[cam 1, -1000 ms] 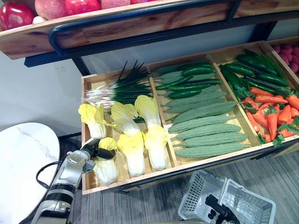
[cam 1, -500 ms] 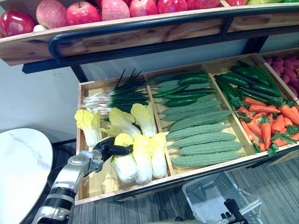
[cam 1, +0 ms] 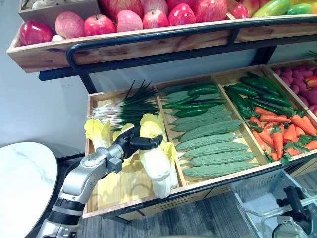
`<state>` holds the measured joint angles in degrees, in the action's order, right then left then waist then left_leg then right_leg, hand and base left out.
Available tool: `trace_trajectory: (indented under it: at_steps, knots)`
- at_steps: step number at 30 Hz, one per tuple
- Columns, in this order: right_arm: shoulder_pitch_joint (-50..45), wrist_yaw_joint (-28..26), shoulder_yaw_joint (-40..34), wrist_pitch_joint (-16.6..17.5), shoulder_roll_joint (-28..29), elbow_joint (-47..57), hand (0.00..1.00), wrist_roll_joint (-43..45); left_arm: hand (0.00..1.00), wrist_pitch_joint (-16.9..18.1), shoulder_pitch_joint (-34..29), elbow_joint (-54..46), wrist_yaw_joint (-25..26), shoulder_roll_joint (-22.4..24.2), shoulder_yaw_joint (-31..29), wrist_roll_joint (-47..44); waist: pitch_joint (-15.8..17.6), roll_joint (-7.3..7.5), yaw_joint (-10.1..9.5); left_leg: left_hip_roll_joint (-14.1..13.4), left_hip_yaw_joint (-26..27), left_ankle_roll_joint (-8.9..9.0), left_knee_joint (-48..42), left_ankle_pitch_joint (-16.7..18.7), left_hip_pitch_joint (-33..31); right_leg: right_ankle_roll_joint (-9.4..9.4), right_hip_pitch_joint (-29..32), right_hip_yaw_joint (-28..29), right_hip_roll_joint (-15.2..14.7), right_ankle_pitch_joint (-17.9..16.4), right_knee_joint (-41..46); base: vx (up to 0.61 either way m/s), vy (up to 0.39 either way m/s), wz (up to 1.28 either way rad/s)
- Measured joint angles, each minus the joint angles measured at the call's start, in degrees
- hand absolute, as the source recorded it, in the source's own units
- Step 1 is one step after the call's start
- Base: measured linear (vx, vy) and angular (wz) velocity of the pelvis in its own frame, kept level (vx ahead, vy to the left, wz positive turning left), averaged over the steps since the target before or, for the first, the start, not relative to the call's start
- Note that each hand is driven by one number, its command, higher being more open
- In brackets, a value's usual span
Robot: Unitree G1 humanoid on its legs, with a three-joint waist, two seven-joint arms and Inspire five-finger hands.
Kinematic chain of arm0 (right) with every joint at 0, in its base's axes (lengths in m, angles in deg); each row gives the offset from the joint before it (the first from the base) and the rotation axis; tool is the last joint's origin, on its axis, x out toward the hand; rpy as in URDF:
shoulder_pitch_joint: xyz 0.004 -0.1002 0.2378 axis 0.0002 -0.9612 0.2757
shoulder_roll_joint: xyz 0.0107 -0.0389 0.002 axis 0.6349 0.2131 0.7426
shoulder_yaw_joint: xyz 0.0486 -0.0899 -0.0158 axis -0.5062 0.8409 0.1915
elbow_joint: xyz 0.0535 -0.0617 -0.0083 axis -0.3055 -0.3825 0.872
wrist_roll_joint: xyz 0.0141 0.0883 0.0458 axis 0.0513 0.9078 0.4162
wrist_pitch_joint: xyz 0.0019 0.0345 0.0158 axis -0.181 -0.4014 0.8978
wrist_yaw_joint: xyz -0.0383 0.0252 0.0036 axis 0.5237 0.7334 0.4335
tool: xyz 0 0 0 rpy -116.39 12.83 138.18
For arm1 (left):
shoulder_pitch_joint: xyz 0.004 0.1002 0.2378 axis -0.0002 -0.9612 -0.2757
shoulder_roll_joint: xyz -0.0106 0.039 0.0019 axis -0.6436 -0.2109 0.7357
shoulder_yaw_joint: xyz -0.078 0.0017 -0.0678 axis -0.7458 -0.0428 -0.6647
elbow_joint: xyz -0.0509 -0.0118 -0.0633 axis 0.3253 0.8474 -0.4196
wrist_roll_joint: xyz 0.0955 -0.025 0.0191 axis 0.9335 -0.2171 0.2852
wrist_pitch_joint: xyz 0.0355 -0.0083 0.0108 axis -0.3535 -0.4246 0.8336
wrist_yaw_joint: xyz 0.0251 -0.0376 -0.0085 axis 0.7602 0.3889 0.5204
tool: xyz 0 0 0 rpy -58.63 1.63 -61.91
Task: Pick vegetable in the basket
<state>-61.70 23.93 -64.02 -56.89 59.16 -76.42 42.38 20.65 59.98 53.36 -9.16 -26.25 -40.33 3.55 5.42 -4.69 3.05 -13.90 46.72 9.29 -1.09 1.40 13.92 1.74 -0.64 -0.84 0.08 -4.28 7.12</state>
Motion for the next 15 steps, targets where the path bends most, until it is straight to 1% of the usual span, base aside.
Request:
trace_trajectory:
  at_steps: [4,8,11,15]
  knots:
    - [-0.84,2.42,-3.73,0.19,-0.77,3.17,0.0,0.03,0.0,0.32,-0.01,-1.61,2.3,-0.11,-1.12,-0.02,-0.21,-0.32,0.08,-0.02,0.02,-0.01,-0.02,0.01,-0.24,0.09,0.52,0.27,0.08,0.06,0.32,-0.06,-0.059,-0.02]
    - [-1.16,3.34,-6.85,0.58,-1.54,5.38,0.0,0.03,0.0,2.73,-0.01,-3.36,2.43,-0.55,-4.6,-0.04,-0.28,-0.42,0.23,0.05,0.1,-0.02,-0.01,0.02,-0.35,0.21,1.11,0.74,0.12,0.14,0.86,-0.05,-0.046,-0.05]
    - [-1.25,3.37,-7.74,0.74,-2.35,8.14,0.0,0.02,0.0,4.72,-0.01,-4.74,1.9,-0.84,-6.65,-0.08,-0.62,-0.88,0.34,0.18,0.29,-0.03,0.07,0.02,-0.96,0.43,2.27,1.15,0.13,0.32,1.52,-0.05,-0.045,-0.06]
    - [-1.37,3.34,-7.76,1.01,-3.6,11.18,0.0,-0.17,0.0,5.06,-0.01,-6.19,1.45,-0.81,-6.78,-0.08,-0.8,-1.16,0.34,0.26,0.72,-0.04,0.18,0.03,-1.07,0.57,2.63,1.32,0.16,0.6,1.64,-0.05,-0.043,-0.03]
